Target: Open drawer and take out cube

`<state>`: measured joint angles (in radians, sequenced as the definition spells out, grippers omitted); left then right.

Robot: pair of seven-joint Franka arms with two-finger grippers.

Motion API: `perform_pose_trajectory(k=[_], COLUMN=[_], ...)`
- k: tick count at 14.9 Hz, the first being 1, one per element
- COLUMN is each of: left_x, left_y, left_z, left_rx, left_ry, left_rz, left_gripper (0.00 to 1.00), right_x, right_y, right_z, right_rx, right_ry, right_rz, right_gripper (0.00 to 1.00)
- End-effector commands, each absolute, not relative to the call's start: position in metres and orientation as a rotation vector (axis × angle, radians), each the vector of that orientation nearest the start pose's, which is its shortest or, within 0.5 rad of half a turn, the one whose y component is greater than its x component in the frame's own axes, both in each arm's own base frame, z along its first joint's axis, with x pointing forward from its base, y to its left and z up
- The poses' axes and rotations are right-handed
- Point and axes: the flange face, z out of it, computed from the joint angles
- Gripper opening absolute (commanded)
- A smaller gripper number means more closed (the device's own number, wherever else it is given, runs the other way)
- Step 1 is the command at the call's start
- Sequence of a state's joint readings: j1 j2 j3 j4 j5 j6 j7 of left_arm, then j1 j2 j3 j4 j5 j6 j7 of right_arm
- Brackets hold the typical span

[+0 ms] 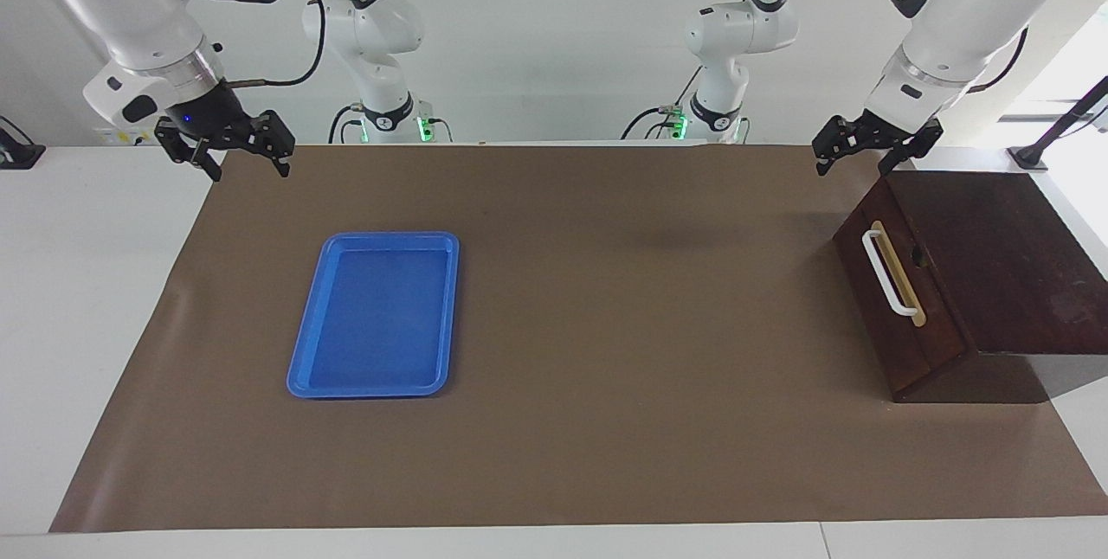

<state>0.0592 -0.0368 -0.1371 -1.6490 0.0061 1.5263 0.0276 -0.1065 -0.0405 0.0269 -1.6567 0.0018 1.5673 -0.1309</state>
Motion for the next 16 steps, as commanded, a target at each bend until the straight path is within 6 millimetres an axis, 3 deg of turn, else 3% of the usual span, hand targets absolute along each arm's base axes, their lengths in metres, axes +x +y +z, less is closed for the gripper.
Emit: perform_pose_trajectory(k=[1, 11, 13, 16], left_x=[0.533, 0.529, 0.532, 0.539], left_y=[-0.037, -0.045, -0.043, -0.042], left_z=[0.609, 0.6, 0.585, 0.546], left_rx=[-3.138, -3.125, -3.099, -3.017], left_ry=[0.158, 0.133, 0.132, 0.179], left_rz=[0.107, 0.082, 0.023, -0.034], left_gripper=[1.0, 1.0, 1.0, 1.0], right_x=[0.534, 0.534, 0.534, 0.534], right_y=[-0.048, -0.049, -0.049, -0.048], right_z=[0.608, 0.608, 0.608, 0.608], right_rx=[-3.145, -3.144, -3.142, -3.138], right_ry=[-0.123, -0.121, -0.121, -0.12], right_rz=[0.072, 0.072, 0.071, 0.07], right_gripper=[1.0, 1.0, 1.0, 1.0])
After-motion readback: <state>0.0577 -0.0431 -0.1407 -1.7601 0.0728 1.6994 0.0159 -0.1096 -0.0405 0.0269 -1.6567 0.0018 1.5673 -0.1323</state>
